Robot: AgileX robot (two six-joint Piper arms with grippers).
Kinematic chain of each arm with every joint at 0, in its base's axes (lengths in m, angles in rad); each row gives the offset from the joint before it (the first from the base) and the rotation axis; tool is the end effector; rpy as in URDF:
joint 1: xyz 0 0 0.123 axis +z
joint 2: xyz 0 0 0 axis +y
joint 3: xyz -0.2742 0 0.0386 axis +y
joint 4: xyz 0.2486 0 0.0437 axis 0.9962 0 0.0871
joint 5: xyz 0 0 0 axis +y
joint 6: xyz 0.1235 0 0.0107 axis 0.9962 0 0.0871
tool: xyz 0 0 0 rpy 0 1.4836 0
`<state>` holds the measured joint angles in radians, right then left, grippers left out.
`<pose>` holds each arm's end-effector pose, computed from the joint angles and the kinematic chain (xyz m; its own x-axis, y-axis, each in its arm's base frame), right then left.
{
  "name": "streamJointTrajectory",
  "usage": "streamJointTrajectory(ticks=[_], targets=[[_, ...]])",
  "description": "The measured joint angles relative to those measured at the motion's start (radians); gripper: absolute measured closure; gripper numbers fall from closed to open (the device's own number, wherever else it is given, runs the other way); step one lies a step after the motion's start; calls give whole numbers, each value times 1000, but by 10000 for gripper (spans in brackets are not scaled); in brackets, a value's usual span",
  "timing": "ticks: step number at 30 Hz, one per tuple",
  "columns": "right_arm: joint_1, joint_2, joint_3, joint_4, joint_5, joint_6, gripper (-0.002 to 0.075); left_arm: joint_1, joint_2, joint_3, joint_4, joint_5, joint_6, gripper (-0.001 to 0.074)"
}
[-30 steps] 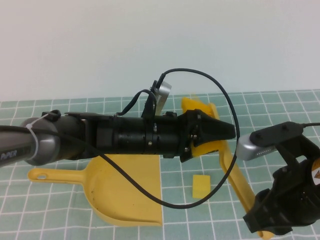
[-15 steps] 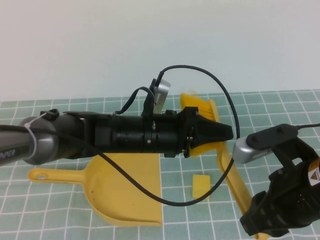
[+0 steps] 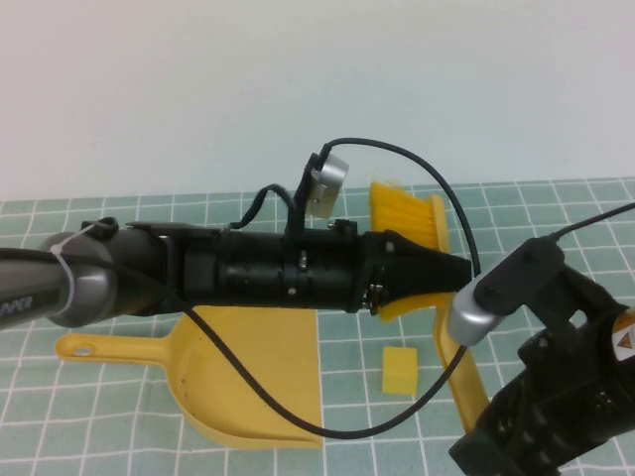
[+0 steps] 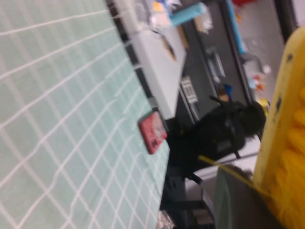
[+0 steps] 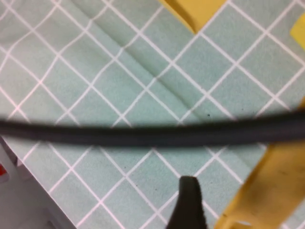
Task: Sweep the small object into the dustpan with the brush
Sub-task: Hand over the broom
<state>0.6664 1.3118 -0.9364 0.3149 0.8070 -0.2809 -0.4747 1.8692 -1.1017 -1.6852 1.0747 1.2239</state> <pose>0.1969 0.1902 0.2414 -0.6476 -0.5828 -0.4909 -0.7266 0.6664 0.1674 0.2888 -0.2702 0.2052 -0.8417 0.1311 -0.5239 0.5398 0.1790 -0.8225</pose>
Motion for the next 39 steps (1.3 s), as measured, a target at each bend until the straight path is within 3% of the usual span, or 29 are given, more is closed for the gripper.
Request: streamJointTrajectory(ticks=[5, 11, 19, 29, 39], targets=[[0, -62, 0, 4, 2, -96, 190, 27, 0, 0, 0, 114, 80, 579], [-2, -149, 0, 5, 4, -175, 192, 56, 0, 0, 0, 115, 144, 579], [-108, -167, -1, 85, 4, -347, 223, 58, 0, 0, 22, 117, 275, 580], [-348, -150, 9, 497, 20, -837, 226, 58, -38, -155, 217, 123, 252, 580], [-502, -85, 139, 1004, 124, -1329, 226, 58, -110, -300, 334, 131, 151, 580]])
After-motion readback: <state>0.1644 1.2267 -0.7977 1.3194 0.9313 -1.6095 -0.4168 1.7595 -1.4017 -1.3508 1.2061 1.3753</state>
